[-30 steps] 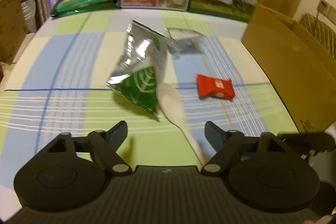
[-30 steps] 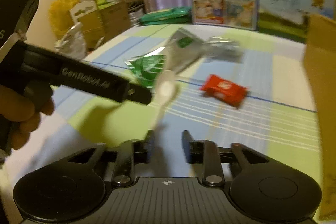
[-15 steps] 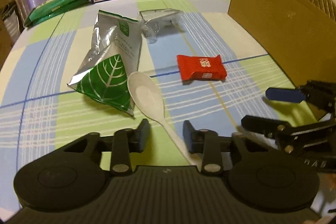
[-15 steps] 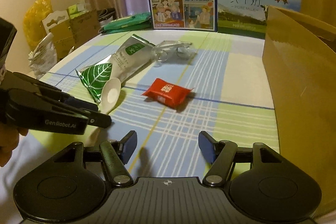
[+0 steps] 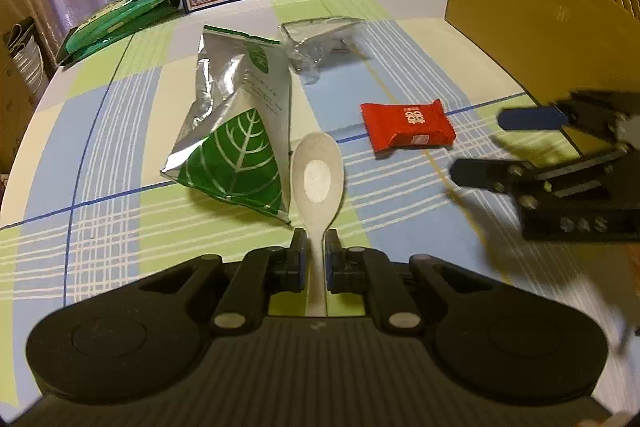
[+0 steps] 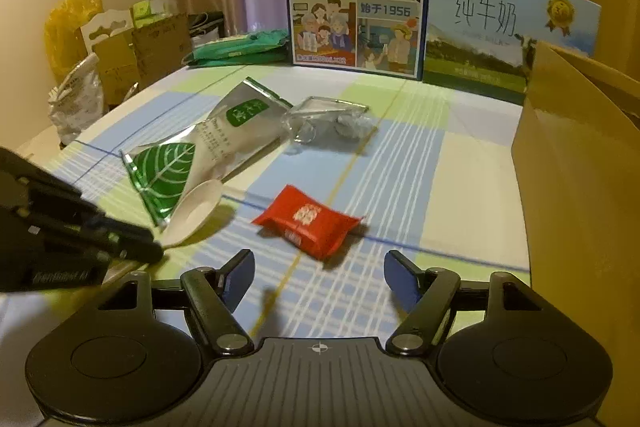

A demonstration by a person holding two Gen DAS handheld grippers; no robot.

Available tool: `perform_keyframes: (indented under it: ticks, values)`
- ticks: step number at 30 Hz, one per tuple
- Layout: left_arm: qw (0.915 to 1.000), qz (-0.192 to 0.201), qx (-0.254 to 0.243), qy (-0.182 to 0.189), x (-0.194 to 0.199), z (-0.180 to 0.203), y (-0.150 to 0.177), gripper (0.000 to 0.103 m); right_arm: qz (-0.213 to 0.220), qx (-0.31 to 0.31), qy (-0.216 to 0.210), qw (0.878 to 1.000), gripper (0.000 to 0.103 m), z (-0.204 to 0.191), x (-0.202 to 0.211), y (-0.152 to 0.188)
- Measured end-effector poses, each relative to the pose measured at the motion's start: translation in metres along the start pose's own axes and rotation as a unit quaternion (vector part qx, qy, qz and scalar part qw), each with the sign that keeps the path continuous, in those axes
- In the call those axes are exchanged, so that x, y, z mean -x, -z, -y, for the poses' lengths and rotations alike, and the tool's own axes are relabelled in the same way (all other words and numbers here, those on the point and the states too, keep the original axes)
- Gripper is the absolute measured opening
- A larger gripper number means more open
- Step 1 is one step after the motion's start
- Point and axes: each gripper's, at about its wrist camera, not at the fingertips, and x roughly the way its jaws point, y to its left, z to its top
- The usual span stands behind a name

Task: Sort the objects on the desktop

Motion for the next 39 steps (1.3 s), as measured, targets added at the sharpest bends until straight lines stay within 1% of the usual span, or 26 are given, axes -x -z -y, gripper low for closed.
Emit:
perform_keyframes:
  ticks: [3, 5, 8, 10, 12, 15, 17, 19, 20, 25, 27, 28, 30, 31, 35, 39]
  values:
    - [1.0, 0.004, 0.001, 0.003, -0.002, 0.0, -0.001, 0.009, -0.002, 0.001, 0.007, 1.0, 0.07, 0.002, -0.012, -0.005]
    - [1.0, 0.003, 0.005, 0.004, -0.004, -0.003, -0.003, 0.013, -0.005, 0.008, 0.008, 1.0, 0.07, 0.003, -0.02, -0.007]
    - [0.9999, 0.002, 0.012, 0.009, -0.005, -0.006, -0.004, 0.013, -0.01, 0.029, 0.01, 0.999, 0.07, 0.0, -0.032, -0.011]
    - [0.9999, 0.002, 0.01, 0.009, -0.005, -0.005, -0.004, 0.013, -0.013, 0.03, 0.007, 0.999, 0.07, 0.0, -0.039, -0.012]
    - [0.9999, 0.0, 0.009, 0.009, -0.004, -0.004, -0.004, 0.013, -0.015, 0.008, 0.007, 1.0, 0.071, 0.0, -0.043, -0.016]
    - [0.9998, -0.003, 0.014, 0.011, -0.002, -0.007, -0.004, 0.015, -0.017, -0.041, 0.015, 0.999, 0.072, 0.0, -0.045, -0.02]
    - [0.9997, -0.005, 0.02, 0.013, -0.001, -0.009, -0.004, 0.017, -0.02, -0.065, 0.025, 0.997, 0.073, -0.001, -0.045, -0.023]
    - [0.9996, -0.008, 0.02, 0.016, -0.001, -0.01, -0.003, 0.017, -0.024, -0.082, 0.024, 0.996, 0.073, -0.003, -0.045, -0.024]
    - [0.9996, -0.01, 0.018, 0.017, -0.001, -0.009, -0.002, 0.017, -0.028, -0.08, 0.023, 0.996, 0.073, -0.006, -0.047, -0.025]
    - [0.9995, -0.01, 0.016, 0.024, -0.001, -0.008, -0.002, 0.019, -0.034, -0.028, 0.027, 0.999, 0.072, -0.016, -0.052, -0.022]
    - [0.9995, -0.011, 0.016, 0.026, -0.001, -0.008, -0.002, 0.019, -0.035, -0.011, 0.028, 0.999, 0.065, -0.016, -0.051, -0.02]
    - [0.9994, -0.011, 0.016, 0.027, -0.001, -0.008, -0.002, 0.019, -0.034, -0.004, 0.029, 0.999, 0.052, -0.016, -0.05, -0.019]
    - [0.9994, -0.011, 0.016, 0.03, -0.001, -0.007, -0.003, 0.019, -0.038, 0.0, 0.025, 0.999, 0.042, -0.015, -0.046, -0.018]
    - [0.9994, -0.011, 0.015, 0.03, -0.001, -0.007, -0.002, 0.019, -0.04, 0.001, 0.025, 0.999, 0.04, -0.014, -0.043, -0.017]
    - [0.9993, -0.011, 0.013, 0.033, 0.0, -0.005, -0.002, 0.019, -0.051, 0.005, 0.026, 0.998, 0.039, -0.014, -0.027, -0.007]
    - [0.9991, -0.011, 0.012, 0.039, 0.0, -0.004, -0.002, 0.019, -0.064, -0.001, 0.045, 0.997, 0.039, -0.016, 0.004, 0.009]
